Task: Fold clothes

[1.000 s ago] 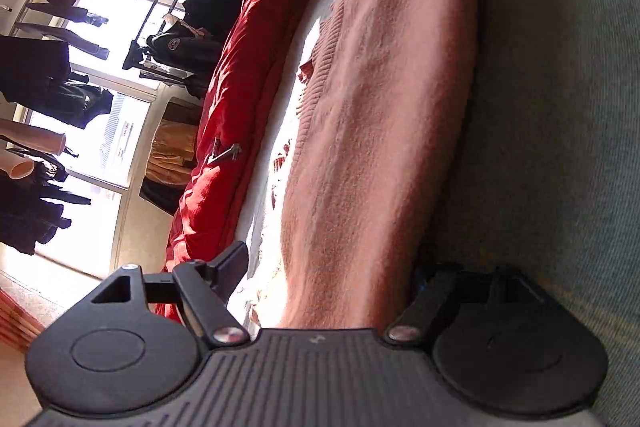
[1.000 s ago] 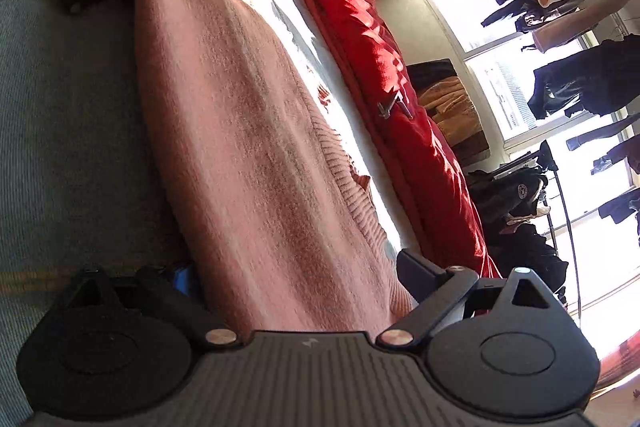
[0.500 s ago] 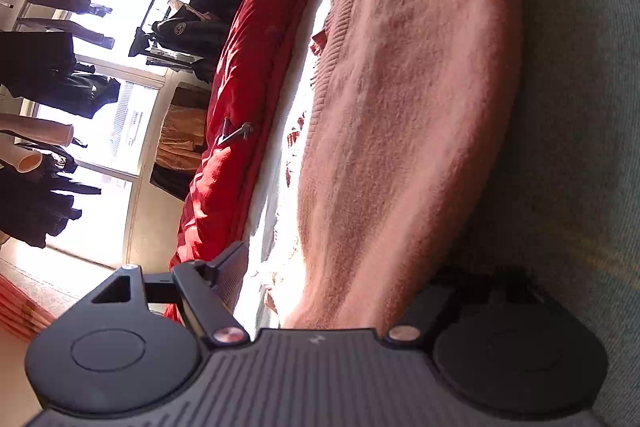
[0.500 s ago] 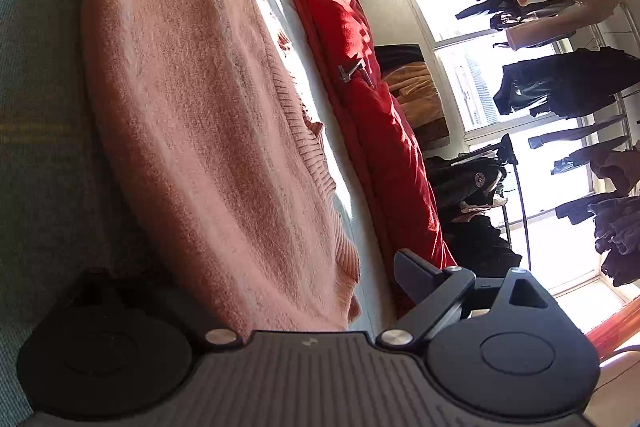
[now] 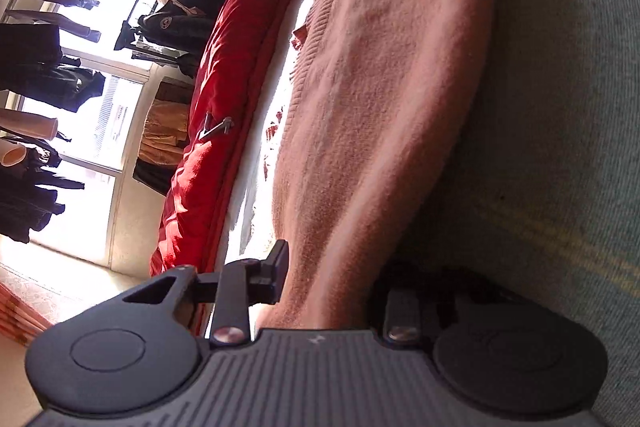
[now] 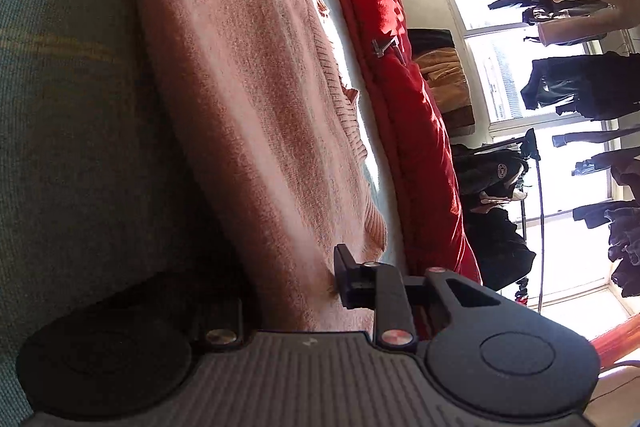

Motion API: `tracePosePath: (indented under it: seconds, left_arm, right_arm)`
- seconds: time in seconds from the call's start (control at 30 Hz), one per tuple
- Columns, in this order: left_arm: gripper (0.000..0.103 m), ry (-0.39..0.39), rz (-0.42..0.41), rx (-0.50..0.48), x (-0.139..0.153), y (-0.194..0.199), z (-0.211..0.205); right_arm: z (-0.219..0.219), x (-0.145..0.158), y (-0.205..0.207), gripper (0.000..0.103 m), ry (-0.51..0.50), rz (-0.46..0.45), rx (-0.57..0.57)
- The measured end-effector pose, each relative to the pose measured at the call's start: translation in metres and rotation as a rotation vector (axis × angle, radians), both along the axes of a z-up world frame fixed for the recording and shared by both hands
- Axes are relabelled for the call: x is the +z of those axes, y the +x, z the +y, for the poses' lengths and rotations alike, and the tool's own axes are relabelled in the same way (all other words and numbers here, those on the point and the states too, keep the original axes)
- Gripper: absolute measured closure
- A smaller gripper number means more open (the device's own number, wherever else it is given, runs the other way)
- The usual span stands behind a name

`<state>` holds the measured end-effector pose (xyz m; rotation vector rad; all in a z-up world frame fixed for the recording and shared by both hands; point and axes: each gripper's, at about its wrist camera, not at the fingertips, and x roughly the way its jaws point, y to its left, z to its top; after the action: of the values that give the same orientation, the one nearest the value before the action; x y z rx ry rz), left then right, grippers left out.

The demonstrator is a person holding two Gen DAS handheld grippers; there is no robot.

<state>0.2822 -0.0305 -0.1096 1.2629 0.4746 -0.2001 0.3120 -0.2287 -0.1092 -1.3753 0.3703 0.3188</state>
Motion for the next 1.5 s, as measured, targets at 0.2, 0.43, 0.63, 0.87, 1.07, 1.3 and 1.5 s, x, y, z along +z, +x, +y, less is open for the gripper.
tracePosePath:
  seconds: [0.2,0.43,0.63,0.87,1.07,1.3,1.5]
  left_arm:
    - [0.093,0.022,-0.055,-0.022,0.008,-0.013,0.002]
    - [0.093,0.004,-0.068,-0.038,0.037,-0.041,0.004]
    - [0.093,0.047,-0.034,-0.108,0.048,-0.113,0.01]
    - [0.093,0.068,0.034,-0.179,0.054,-0.206,0.015]
    - [0.093,0.053,0.078,-0.19,0.048,-0.245,0.016]
    - [0.092,0.066,0.128,-0.192,0.04,-0.249,0.017]
    - [0.085,0.122,0.208,-0.22,0.037,-0.258,0.017]
  right_arm:
    - [0.003,0.016,0.002,0.092,0.036,0.03,-0.032]
    - [0.007,0.054,-0.021,0.092,0.086,0.053,-0.029]
    - [-0.001,0.083,-0.079,0.092,0.083,0.135,-0.015]
    - [-0.01,0.105,-0.18,0.092,0.049,0.26,-0.004]
    - [-0.01,0.098,-0.23,0.092,0.046,0.316,-0.012]
    - [-0.011,0.087,-0.248,0.091,0.063,0.383,-0.042]
    - [-0.013,0.082,-0.255,0.077,0.063,0.421,-0.054]
